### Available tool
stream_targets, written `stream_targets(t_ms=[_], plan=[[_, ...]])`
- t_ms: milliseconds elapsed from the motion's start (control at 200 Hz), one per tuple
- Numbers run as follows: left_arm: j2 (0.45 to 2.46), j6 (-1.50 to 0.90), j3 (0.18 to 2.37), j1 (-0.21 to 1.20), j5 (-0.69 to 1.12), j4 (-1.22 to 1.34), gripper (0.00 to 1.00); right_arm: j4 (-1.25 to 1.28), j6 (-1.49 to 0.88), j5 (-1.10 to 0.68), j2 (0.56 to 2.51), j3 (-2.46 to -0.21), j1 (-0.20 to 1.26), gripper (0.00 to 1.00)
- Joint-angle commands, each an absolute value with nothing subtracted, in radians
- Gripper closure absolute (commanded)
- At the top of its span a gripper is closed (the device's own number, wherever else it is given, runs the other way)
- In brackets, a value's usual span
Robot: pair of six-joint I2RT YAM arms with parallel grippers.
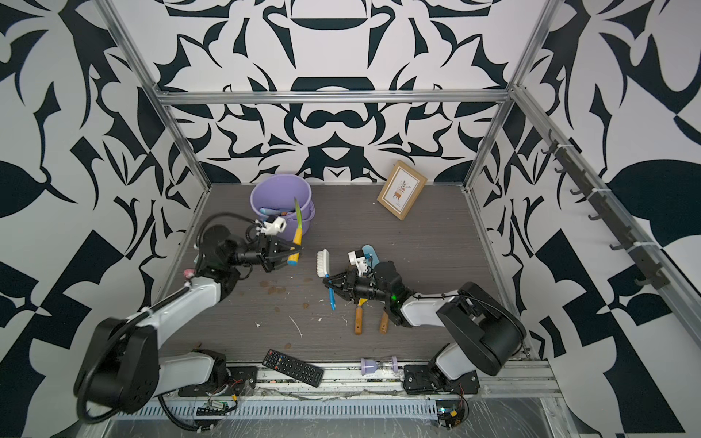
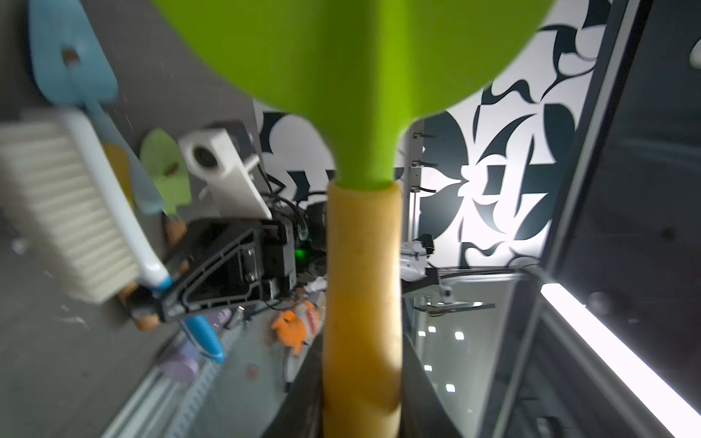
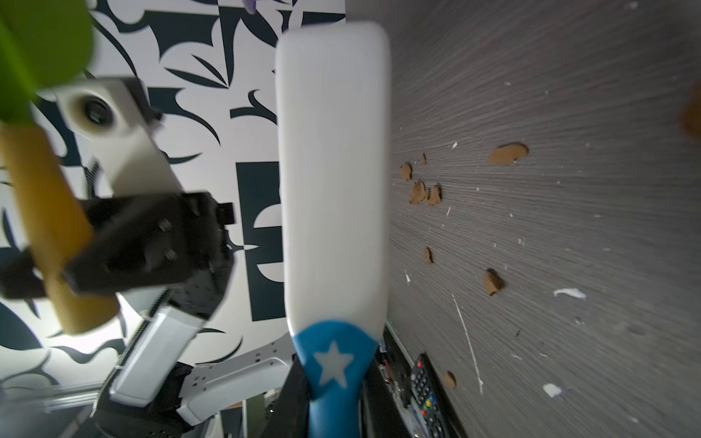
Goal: Brush the soil off the hand trowel and place it into the bucket
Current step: Place the hand trowel in the bucket.
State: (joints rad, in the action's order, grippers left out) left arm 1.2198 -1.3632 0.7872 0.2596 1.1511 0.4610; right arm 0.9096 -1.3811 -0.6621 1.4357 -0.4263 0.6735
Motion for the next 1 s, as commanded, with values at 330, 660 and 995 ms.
stream_targets(t_ms=[330, 660, 995], plan=[[1.624, -0.183, 1.709, 0.204, 0.601, -1.263, 1.00, 0.313, -0.975, -0.632, 1.191, -0.624, 0.642, 1.00], [1.828, -0.182, 1.901, 0.199, 0.472, -1.307, 1.00, 0.306, -0.963, -0.641, 1.138, -0.591, 0.617, 1.00], [1.967, -0.161, 2.044, 0.195, 0.366, -1.392, 1.00, 0.278, -0.942, -0.647, 1.098, -0.581, 0.596, 1.00]])
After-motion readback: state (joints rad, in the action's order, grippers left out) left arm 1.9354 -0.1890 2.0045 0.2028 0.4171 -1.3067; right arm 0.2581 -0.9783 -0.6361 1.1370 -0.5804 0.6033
